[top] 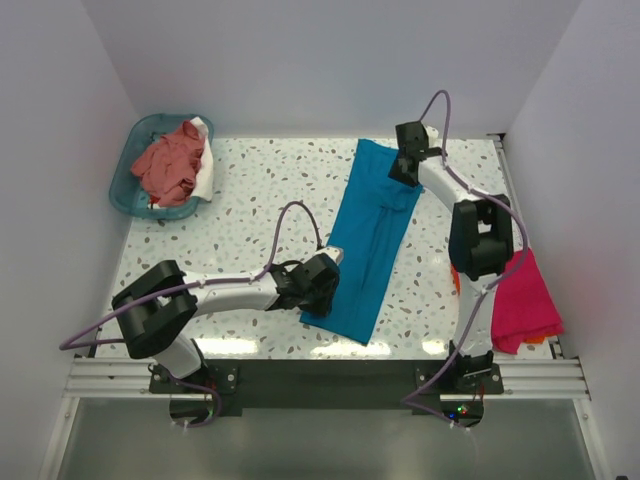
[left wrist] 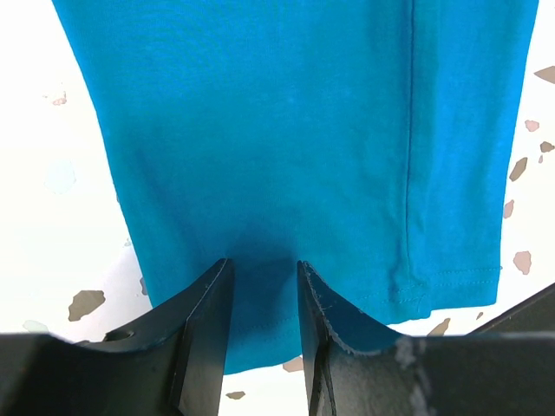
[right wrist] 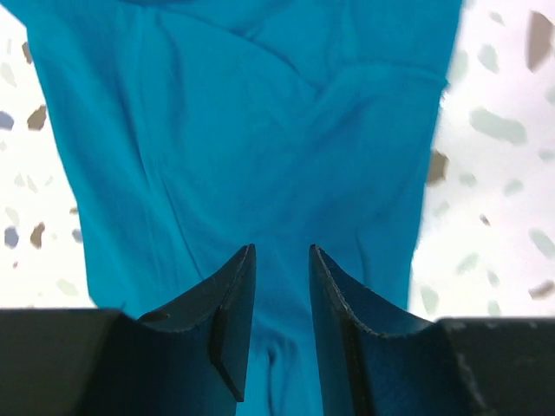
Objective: Fold and stack the t-shirts
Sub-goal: Fold the tshirt
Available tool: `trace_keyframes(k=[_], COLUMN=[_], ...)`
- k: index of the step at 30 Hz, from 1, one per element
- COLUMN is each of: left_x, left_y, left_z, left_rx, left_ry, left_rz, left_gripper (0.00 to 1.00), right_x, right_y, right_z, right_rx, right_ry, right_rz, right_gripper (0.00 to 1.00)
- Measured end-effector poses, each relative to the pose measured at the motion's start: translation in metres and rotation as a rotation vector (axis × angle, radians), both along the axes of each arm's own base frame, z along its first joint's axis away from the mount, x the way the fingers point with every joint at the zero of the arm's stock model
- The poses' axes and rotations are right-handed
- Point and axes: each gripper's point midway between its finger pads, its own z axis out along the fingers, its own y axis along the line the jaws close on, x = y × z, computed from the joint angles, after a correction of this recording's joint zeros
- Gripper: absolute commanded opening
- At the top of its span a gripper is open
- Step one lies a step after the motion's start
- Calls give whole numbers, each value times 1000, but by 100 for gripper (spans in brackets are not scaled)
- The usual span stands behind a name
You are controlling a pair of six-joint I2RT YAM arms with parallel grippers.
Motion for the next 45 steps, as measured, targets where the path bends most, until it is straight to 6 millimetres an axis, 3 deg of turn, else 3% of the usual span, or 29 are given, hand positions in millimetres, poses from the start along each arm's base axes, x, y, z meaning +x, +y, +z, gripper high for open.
trace_keyframes(k=[4,8,10,14,20,27,29,33,36,39,41,45], left_x=[0,0,-1,-3,-2,9,15,28,37,47,49,47], left_y=[0,0,0,-2,-11,-20,-19,-18,-16,-13,-7,1], left_z=[0,0,0,0,2,4,6,18,42,70,84,93], left_rx=[1,1,-1,-17,-64,-139,-152,-190,-236,-277,-293,-289], left_ry=[1,1,4,22,39,73,70,50,8,-50,-80,-97], left_rz=[0,0,1,16,56,108,123,144,147,153,156,143], left_gripper=[40,40,40,41,45,53,55,56,54,51,47,43], right_x=[28,38,49,57,83,81,79,77,68,50,28,-40], right_y=[4,5,9,17,50,99,107,109,97,76,62,37], right_z=[-29,-64,-57,-63,-60,-57,-56,-50,-32,14,50,123], right_rx=[-34,-72,-74,-72,-46,-20,-24,-36,-54,-61,-55,0], right_ry=[32,105,83,96,59,32,27,24,29,9,-17,-134], right_rz=[23,51,70,123,256,411,431,439,411,353,317,251], right_gripper=[34,34,35,37,48,77,88,95,95,95,92,76])
